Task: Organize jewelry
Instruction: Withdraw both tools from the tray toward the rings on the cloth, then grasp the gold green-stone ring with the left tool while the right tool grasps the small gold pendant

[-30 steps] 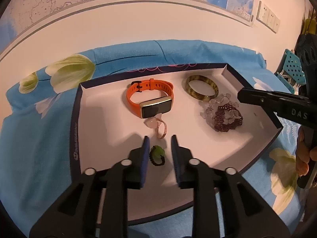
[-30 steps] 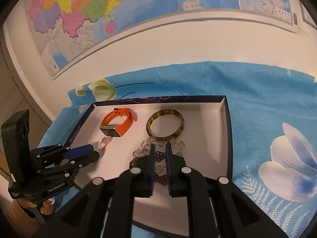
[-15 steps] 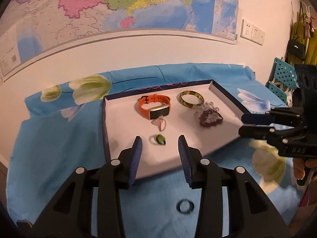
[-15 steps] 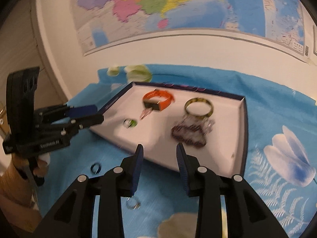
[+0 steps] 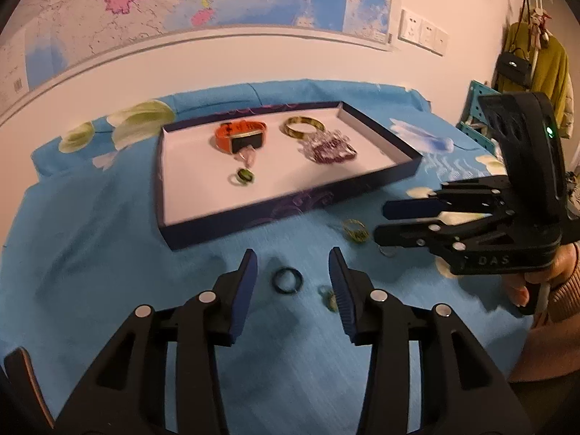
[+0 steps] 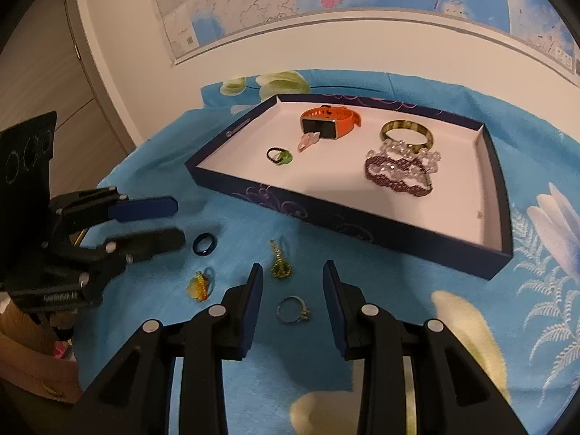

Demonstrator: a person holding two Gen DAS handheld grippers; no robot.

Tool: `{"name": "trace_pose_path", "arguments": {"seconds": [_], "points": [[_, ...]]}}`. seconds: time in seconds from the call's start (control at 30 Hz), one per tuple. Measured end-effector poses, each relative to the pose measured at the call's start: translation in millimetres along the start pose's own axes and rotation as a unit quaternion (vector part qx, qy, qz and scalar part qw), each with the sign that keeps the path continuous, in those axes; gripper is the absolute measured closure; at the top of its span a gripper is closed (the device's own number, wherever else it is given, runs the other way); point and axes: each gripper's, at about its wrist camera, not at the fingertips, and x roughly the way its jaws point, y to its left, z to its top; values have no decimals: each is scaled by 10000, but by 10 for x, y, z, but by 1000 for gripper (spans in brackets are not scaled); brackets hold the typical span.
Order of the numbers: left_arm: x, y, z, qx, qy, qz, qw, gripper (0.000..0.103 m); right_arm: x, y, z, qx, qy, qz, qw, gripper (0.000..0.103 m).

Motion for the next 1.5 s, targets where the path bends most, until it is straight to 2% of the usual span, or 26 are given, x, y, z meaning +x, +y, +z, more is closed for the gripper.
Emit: {"name": "trace_pose_path", "arguments": {"seconds": [0.4,0.53,0.73,1.0,1.1,1.27,1.5], "points": [[16,-195,-217,106,226,-307,9992,62,100,61,27,24,60,22,10000,71],[58,-253,-235,195,327,-353,9986,62,137,67,44,33,105,16,9999,77],[115,-260,-234,156,460,-441,9978,66,172,70,63,57,168,-15,9998,78],[199,-266,-218,99,605,-477,9970,69,202,52,85,79,204,-62,9997,88],[216,-277,-211,108,612,-424,9972,70,199,41,84,82,211,-83,9997,91],[232,-251,-198,66,615,-356,9974,84,195,54,85,40,202,-132,9997,92],[214,-234,-204,23,593,-346,9976,86,143,29,69,76,134,-137,9998,93]]}}
